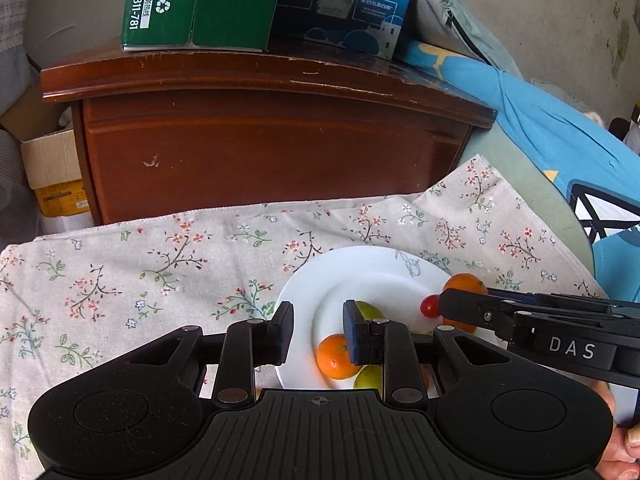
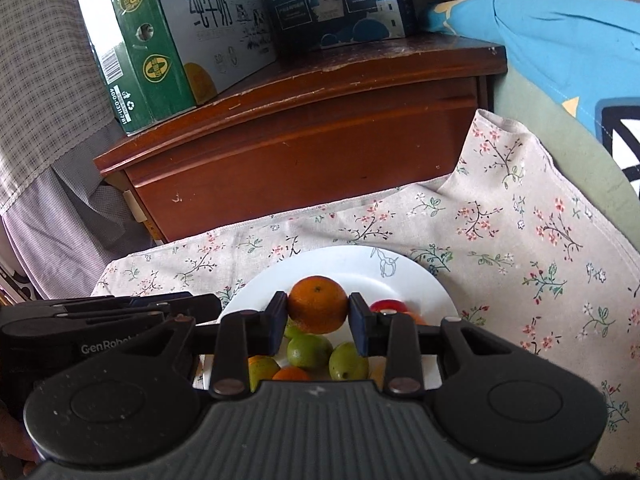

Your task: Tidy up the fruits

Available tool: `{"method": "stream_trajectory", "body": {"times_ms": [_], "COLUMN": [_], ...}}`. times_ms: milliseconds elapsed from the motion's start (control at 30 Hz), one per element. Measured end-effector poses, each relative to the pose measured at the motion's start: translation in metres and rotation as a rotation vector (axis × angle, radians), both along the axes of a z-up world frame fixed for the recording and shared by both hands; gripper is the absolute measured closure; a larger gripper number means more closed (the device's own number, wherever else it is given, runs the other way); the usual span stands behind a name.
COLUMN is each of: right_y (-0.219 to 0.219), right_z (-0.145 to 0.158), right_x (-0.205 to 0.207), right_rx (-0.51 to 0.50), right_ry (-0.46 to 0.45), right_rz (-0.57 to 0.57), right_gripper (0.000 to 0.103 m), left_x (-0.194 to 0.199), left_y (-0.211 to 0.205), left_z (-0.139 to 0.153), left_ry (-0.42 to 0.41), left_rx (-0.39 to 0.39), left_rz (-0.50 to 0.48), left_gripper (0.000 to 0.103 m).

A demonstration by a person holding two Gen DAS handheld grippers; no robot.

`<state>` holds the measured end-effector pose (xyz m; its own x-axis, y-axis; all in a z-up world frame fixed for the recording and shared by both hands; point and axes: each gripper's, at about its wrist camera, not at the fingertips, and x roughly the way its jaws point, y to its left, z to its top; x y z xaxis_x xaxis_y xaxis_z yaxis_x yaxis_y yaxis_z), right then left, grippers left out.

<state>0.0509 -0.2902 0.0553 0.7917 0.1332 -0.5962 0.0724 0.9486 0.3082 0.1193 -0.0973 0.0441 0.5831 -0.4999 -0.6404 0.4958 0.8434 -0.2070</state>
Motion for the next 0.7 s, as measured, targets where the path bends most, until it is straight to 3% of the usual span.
{"method": "stream_trajectory", "body": {"times_ms": [267, 700], "right_y": [-0.003, -0.006], "right_z": [-0.010, -0.010], "right_x": [0.009, 0.011], "right_rx": [0.020, 0.091], "right_ry": [0.028, 0.043], "right_rz": [-0.011, -0.021], "right_gripper": [0.070, 0.067], "left_x": [0.011, 0.005], "left_y": [0.007, 0.081], "left_z": [-0.007, -0.004], "left_ry": [0.040, 0.118], "left_rx": [-0.015, 0.052], "left_rz": [0.020, 0.188], "left_gripper": [0.079, 0.076]}}
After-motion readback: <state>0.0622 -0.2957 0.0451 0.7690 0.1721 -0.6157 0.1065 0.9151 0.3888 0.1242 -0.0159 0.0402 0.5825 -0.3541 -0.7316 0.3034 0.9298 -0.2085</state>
